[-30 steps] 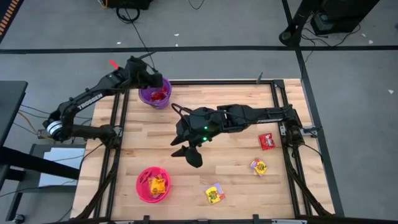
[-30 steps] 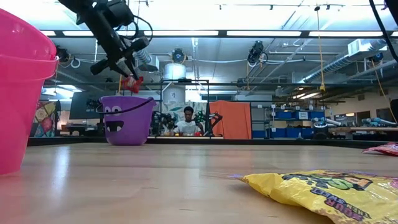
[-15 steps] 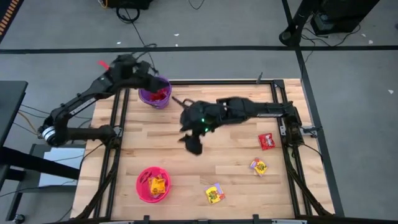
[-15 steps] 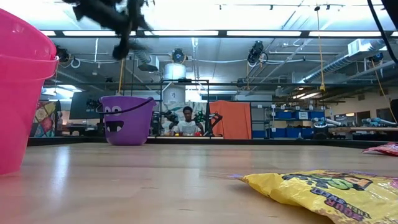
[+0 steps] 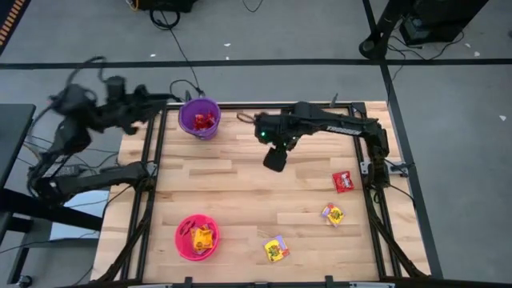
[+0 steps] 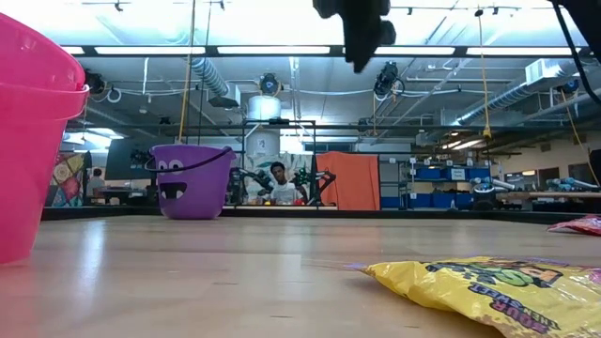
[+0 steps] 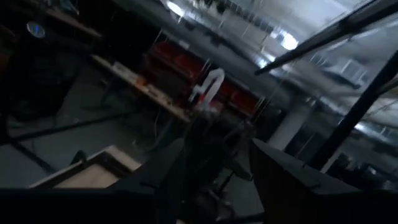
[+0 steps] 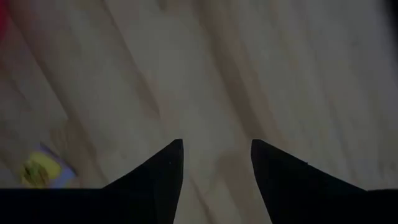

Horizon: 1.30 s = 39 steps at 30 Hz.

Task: Sort candy by brand, put in halloween buckets
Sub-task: Put the yellow candy into the pink bucket

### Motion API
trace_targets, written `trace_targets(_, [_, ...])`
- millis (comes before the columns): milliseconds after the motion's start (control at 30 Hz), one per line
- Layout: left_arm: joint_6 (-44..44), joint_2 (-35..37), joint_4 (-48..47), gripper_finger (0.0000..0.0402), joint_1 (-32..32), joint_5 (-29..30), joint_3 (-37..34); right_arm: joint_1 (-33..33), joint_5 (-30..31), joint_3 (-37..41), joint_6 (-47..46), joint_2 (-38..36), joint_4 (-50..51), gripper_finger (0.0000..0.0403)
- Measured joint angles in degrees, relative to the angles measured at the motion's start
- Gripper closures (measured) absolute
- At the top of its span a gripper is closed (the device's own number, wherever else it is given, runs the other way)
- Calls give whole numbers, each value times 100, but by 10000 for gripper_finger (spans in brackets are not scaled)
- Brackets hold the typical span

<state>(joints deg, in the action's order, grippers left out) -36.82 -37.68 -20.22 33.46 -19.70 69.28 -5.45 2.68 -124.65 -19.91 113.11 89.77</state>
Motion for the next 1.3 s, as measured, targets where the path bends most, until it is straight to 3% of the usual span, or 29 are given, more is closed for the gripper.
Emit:
trace_targets(267, [-13,883,-895,219,-138,337,-1,323,-734,2164,-497,-160,-66,203])
trace_targets(533, [346,1055,-1576,220,-132,404,-7,1216,-1287,3733,-2016,-648,-386,203])
trace_targets(833, [821,989,-1637,220,-132,379,-18,1937,-1303,5130,-4274,-1951,-1263,203])
trace_targets(1000, [814,989,-1675,220,-133,314,-18,2283,-1313,6038,-5396,-2665,-2233,203])
trace_targets(1167, [791,998,-1823,220,-134,249,-18,2722,-1126,6744,-6361,-3204,-3135,203])
trace_targets(1300, [791,998,-1909,220,-134,249,-18,3029,-1122,7167,-6894,-3472,-3267,203])
